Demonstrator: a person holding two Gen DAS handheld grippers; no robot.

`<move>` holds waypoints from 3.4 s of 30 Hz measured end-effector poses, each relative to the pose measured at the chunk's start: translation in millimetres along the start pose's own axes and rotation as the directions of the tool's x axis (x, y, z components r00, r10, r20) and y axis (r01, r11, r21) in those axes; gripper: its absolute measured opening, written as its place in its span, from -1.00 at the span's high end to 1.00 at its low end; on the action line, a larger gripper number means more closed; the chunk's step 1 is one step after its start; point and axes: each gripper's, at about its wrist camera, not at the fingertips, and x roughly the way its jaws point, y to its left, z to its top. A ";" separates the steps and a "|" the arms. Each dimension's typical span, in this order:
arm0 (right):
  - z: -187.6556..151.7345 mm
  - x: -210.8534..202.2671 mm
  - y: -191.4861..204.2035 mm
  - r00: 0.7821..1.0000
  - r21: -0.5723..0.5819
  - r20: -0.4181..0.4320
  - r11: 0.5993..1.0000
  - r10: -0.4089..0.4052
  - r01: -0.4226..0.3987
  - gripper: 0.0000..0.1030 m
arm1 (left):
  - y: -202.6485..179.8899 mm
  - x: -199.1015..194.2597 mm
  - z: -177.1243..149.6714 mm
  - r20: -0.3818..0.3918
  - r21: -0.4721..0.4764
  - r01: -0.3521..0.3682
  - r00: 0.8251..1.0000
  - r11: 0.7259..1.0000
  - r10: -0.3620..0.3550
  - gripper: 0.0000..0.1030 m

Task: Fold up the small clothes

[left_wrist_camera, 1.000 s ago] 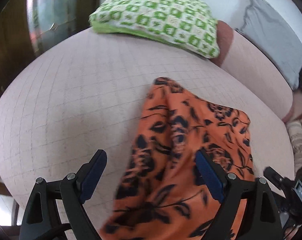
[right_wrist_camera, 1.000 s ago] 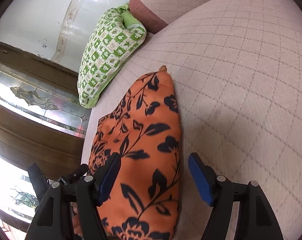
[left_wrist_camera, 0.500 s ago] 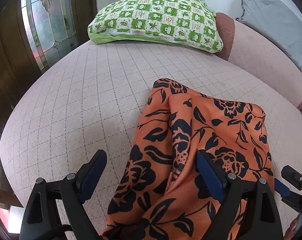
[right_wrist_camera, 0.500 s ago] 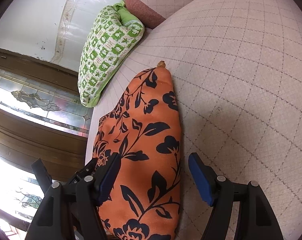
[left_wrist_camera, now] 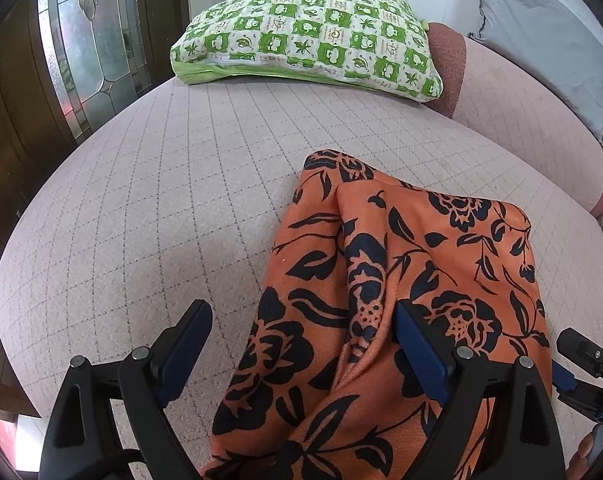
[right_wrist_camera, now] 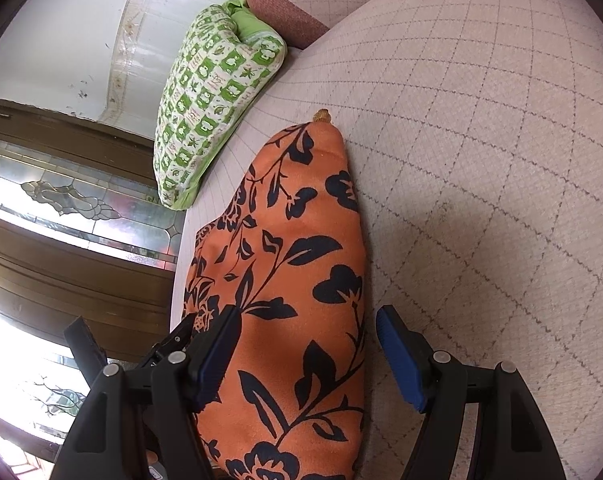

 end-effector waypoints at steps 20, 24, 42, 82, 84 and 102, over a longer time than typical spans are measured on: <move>-3.7 3.7 4.0 1.000 -0.028 -0.002 0.999 -0.023 0.023 -0.42 | 10.8 -9.6 -2.2 -0.004 0.038 0.062 0.998 0.997 -0.062 -0.80; -8.1 -6.8 19.7 0.996 -0.118 0.063 0.990 -0.069 0.076 -0.42 | 32.3 -31.7 -8.3 0.045 0.025 0.045 0.998 0.999 -0.046 -0.80; -50.0 -11.7 26.0 0.994 -0.199 0.001 0.974 -0.108 0.106 -0.42 | 62.2 -18.8 -31.6 -0.087 -0.005 0.208 0.974 0.978 -0.207 -0.80; -23.0 23.5 14.4 0.999 -0.046 -0.040 0.999 0.000 -0.002 -0.49 | 9.0 -36.4 -15.2 0.064 0.191 0.134 0.987 0.972 -0.149 -0.80; -22.9 23.7 14.4 0.999 -0.047 -0.039 0.999 0.000 -0.002 -0.49 | 6.2 -39.4 -14.7 0.070 0.187 0.163 0.981 0.969 -0.179 -0.80; -24.7 23.6 14.0 0.999 -0.055 -0.040 0.998 0.007 -0.009 -0.50 | -21.0 -12.3 -24.5 -0.044 0.268 0.148 0.989 0.952 -0.142 -0.80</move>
